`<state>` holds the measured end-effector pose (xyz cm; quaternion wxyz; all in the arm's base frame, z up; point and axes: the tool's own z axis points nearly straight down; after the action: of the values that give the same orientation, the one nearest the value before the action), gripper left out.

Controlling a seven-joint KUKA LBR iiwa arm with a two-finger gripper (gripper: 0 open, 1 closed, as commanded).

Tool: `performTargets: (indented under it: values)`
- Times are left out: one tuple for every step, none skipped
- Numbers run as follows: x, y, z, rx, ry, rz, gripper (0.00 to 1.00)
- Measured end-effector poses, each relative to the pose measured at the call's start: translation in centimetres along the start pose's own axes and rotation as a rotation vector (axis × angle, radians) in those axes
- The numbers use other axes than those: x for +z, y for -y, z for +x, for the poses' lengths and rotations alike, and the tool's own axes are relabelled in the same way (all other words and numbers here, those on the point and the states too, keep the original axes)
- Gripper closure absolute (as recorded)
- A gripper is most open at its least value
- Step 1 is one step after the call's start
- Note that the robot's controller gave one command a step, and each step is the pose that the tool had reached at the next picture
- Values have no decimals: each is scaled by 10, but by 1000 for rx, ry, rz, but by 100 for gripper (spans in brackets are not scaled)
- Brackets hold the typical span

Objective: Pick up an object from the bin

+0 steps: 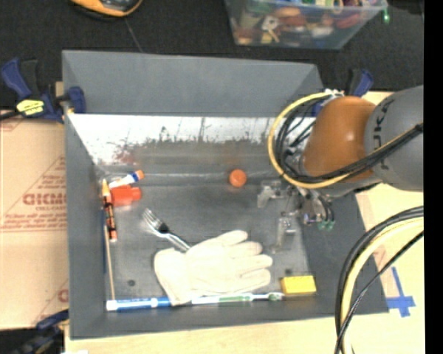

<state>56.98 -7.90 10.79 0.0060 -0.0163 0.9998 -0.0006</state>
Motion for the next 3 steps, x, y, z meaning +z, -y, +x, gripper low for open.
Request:
performTargets:
  values:
    - [18,7,6,72,-4,2,0]
    - [19,-27,0,-19,0,0,0]
    - [37,-72,-43,-98,2,2,0]
